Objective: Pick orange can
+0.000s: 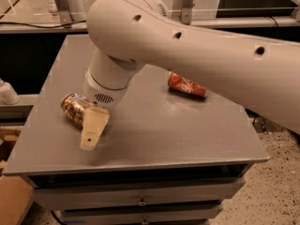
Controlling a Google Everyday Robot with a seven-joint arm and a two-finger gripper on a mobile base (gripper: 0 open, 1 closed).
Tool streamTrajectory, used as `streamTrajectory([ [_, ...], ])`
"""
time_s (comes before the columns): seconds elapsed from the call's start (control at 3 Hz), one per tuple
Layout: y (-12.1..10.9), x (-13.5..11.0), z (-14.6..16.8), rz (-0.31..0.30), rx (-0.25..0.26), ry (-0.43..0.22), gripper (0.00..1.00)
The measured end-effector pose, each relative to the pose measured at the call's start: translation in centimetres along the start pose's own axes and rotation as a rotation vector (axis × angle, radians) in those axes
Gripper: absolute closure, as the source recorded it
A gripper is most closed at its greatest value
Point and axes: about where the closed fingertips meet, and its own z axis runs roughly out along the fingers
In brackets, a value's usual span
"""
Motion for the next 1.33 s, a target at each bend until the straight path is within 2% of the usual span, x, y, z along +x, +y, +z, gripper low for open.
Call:
streamTrajectory([
  [0.33, -1.0, 0.0, 0.9, 0.037, 0.040, -0.014, 0.00],
  [0.67, -1.2, -0.3, 1.5, 0.074, 0.056, -0.017, 0.00],
  [1.0, -1.2, -0.5, 2.5, 0.098, 0.054, -0.014, 0.17],
  [1.33, -1.3, -0.5, 2.5, 0.108, 0.067, -0.007, 0.39],
])
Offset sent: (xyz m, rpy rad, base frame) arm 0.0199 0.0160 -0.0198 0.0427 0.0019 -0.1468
